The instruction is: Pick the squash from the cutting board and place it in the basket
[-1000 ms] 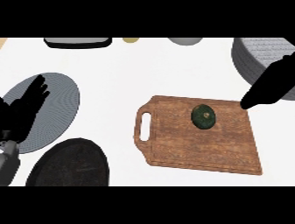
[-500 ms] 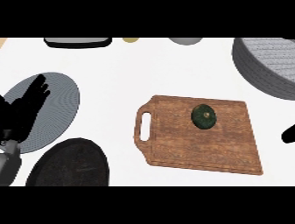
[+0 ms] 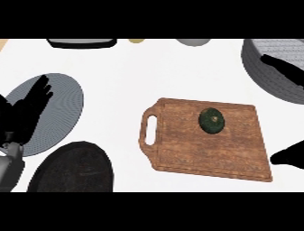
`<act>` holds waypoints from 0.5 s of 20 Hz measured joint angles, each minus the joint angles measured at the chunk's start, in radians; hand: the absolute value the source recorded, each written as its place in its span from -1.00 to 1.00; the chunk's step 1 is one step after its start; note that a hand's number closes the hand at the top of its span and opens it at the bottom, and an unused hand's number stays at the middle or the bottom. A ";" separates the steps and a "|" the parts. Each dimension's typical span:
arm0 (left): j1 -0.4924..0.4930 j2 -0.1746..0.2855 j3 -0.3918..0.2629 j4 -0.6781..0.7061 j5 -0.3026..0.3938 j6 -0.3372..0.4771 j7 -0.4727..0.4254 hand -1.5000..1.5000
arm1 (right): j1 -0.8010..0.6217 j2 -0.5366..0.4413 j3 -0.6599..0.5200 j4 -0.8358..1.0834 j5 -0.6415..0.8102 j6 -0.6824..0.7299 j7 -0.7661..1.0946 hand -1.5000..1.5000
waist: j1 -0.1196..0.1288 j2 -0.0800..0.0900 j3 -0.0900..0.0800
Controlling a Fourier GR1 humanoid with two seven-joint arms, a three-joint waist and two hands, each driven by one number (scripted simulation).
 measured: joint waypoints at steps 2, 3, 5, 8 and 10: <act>0.011 0.000 0.006 -0.011 -0.004 -0.010 -0.001 0.00 | 0.036 0.038 0.023 0.033 0.084 -0.041 -0.085 -1.00 | 0.004 0.001 0.000; 0.017 0.001 0.014 -0.011 -0.002 -0.019 -0.005 0.00 | 0.046 0.064 0.043 0.044 0.125 -0.067 -0.106 -1.00 | 0.005 0.001 0.000; -0.004 -0.006 0.016 0.001 -0.017 -0.018 0.000 0.00 | 0.037 0.111 0.074 0.101 0.193 -0.113 -0.156 -1.00 | 0.007 0.002 0.000; -0.004 -0.017 0.022 0.002 -0.028 -0.021 -0.003 0.00 | 0.049 0.173 0.091 0.195 0.255 -0.186 -0.254 -1.00 | 0.010 0.003 0.000; 0.000 -0.019 0.031 -0.007 -0.027 -0.033 0.006 0.00 | 0.038 0.216 0.101 0.253 0.285 -0.222 -0.296 -1.00 | 0.010 0.002 0.000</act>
